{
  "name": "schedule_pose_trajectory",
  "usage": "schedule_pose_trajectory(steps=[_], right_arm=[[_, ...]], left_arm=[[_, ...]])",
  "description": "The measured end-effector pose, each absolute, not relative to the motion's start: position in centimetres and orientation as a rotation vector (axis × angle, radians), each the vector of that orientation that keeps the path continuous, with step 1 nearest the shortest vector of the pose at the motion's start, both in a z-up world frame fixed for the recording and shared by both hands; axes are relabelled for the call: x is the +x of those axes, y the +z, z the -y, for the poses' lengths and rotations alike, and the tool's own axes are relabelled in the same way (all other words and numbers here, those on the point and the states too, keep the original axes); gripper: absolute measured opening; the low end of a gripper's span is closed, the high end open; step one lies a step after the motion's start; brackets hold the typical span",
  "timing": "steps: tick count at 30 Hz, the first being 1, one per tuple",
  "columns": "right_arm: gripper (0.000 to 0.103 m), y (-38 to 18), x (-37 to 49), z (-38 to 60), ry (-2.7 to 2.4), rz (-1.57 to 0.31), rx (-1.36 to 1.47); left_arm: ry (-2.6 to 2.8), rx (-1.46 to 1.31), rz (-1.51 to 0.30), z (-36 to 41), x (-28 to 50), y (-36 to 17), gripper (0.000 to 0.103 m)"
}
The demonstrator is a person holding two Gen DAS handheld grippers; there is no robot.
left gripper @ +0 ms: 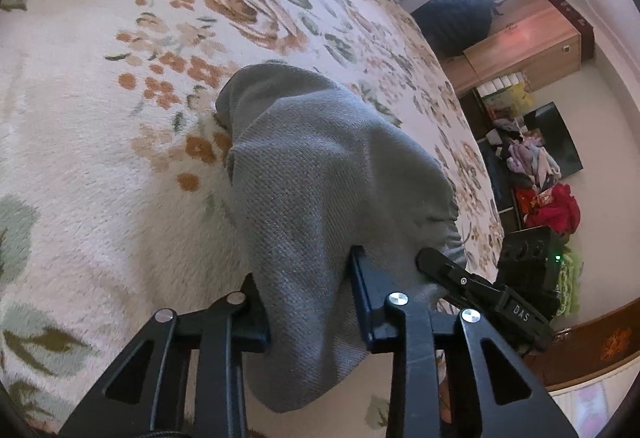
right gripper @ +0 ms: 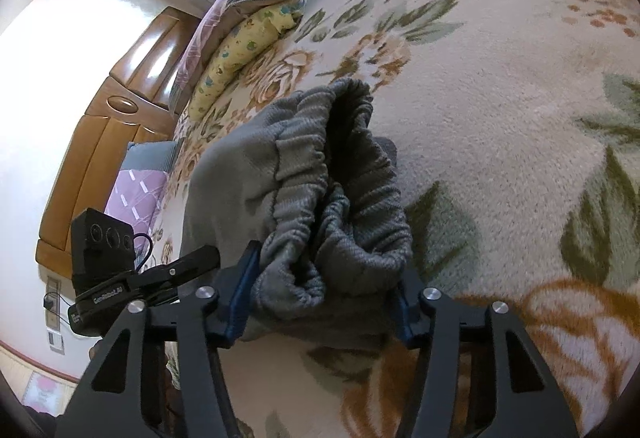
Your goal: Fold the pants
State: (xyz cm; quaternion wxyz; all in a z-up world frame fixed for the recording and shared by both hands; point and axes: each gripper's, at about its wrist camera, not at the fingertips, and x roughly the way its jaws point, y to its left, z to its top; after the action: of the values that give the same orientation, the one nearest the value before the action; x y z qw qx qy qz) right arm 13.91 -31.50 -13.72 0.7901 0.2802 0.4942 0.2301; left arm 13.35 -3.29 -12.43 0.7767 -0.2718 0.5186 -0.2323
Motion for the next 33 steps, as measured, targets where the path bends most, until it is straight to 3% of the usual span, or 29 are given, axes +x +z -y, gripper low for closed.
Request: schedule_pose_trajectory(steps=[33], right_arm=[[0.052,-8.1,11.0,19.4,0.701,-1.019,0.402]], left_arm=[[-0.313,-0.592,-0.967,-6.4,7.1,-8.2,0.029]])
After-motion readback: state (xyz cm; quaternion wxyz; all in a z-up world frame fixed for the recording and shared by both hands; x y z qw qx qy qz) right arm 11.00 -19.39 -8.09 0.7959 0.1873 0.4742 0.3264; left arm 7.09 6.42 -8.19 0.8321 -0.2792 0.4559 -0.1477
